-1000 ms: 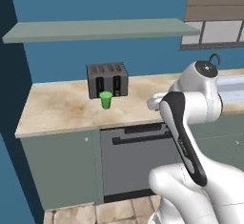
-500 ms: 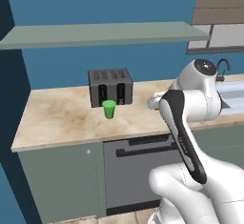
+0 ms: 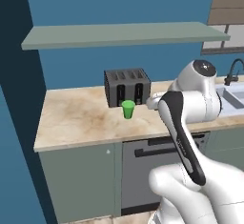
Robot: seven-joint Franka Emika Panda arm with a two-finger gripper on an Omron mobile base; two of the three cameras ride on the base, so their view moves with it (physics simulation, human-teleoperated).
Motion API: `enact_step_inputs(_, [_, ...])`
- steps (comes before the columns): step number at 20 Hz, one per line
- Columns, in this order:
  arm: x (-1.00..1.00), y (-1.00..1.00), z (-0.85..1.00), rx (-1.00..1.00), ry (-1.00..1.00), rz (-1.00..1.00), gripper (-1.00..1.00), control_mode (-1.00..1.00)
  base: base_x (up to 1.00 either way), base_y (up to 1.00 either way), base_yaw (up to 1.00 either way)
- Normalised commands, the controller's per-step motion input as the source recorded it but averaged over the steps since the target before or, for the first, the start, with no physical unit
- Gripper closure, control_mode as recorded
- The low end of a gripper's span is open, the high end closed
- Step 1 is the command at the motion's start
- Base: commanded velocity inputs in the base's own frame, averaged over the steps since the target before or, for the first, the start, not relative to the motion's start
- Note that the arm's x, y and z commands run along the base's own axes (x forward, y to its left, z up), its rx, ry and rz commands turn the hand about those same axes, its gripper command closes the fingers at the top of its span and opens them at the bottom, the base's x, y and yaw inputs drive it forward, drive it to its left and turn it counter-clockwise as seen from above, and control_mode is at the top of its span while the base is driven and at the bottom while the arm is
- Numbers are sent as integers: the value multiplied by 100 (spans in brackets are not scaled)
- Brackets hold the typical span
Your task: Place the pitcher and cup on the dining counter for serving.
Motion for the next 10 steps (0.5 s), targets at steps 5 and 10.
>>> enact_step_inputs(5, [0, 0, 0, 0, 0, 0, -100, 100, 44, 0, 0])
enact_step_inputs(10, [0, 0, 0, 0, 0, 0, -100, 100, 38, 0, 0])
